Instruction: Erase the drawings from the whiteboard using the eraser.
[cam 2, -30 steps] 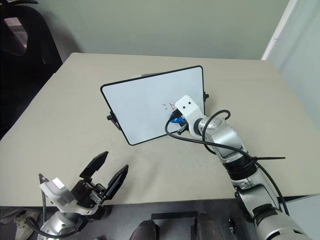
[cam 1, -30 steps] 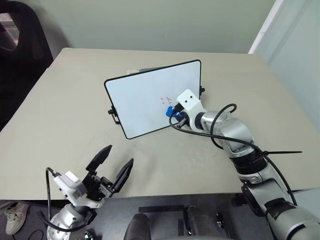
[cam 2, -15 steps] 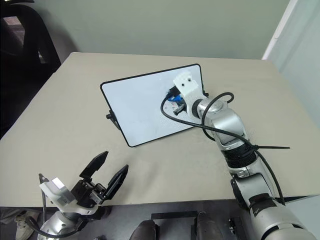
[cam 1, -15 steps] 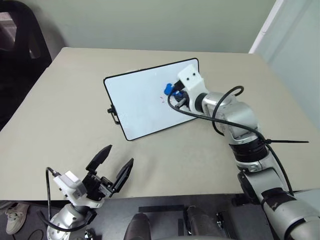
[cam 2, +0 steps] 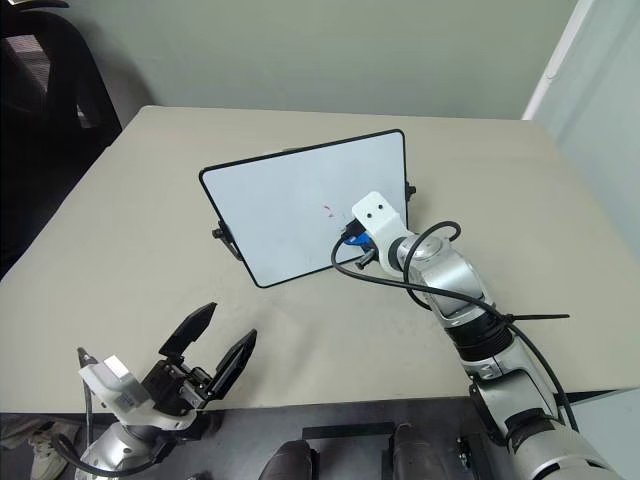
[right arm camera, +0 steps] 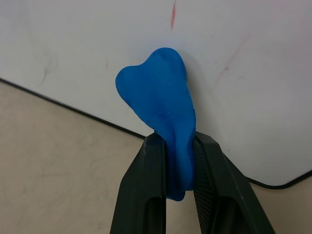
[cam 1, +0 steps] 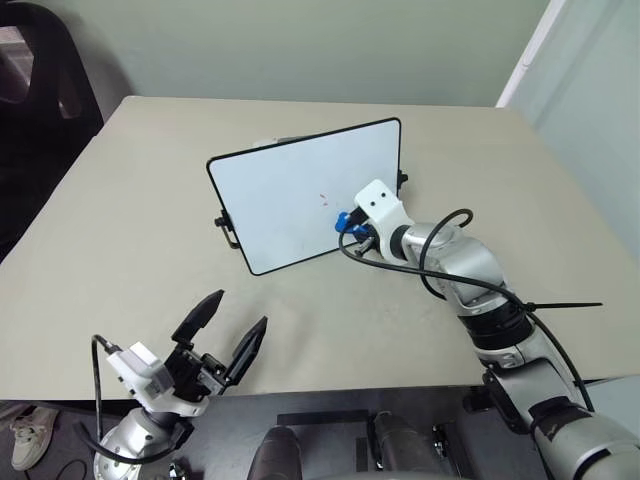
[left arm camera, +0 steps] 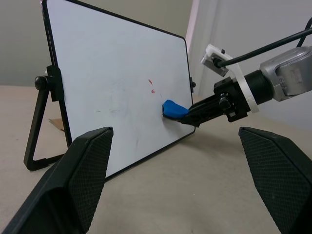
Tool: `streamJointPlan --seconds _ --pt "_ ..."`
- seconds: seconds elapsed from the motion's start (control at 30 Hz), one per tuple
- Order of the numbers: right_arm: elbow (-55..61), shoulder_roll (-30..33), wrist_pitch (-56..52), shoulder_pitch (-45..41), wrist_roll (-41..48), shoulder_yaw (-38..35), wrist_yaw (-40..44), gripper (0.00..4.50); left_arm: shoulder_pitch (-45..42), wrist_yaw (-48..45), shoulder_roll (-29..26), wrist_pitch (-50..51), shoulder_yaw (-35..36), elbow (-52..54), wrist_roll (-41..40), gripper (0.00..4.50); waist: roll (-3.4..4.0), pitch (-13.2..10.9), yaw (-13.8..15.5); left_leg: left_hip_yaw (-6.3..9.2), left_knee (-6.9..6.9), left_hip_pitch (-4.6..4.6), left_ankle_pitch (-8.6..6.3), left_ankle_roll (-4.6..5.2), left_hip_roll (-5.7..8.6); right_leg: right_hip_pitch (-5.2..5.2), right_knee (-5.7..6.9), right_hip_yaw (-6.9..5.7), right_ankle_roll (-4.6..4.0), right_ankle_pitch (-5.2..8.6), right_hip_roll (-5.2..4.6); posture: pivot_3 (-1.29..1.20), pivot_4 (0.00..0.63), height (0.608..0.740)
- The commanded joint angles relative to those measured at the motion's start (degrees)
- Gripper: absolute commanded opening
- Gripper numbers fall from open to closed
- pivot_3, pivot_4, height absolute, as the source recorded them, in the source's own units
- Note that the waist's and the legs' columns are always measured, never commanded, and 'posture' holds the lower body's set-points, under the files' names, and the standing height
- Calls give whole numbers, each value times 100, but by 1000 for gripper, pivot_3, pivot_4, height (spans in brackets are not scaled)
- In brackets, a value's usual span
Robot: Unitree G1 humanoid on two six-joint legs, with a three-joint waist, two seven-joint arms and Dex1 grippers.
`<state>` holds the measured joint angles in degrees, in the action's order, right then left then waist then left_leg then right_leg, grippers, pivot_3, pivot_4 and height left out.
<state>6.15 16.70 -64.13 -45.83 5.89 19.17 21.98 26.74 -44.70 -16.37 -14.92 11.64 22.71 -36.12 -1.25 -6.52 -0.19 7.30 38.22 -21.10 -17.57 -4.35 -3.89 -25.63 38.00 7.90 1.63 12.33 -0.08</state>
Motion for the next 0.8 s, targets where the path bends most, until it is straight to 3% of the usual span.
streamJointPlan --seconds 0.03,0.5,0.8 --pt "39 -4 137 -323 -64 -184 -22 455 15 -6 -4 -42 42 213 -51 4500 0 0 0 -1 0 0 0 0 0 0 0 0 0 0 0 0 150 740" --pt "284 -254 263 -1012 -14 -574 -141 455 21 -27 -3 -56 58 199 -77 4500 2 -1 -7 0 -5 -6 0 1 0 -10 0 1 -8 4 0 0 150 740" --pt "574 -109 167 -481 43 -68 204 455 18 -15 3 -45 14 231 -50 4500 -1 1 1 0 -5 -8 -1 0 -1 -8 -2 0 -4 10 0 0 150 740"
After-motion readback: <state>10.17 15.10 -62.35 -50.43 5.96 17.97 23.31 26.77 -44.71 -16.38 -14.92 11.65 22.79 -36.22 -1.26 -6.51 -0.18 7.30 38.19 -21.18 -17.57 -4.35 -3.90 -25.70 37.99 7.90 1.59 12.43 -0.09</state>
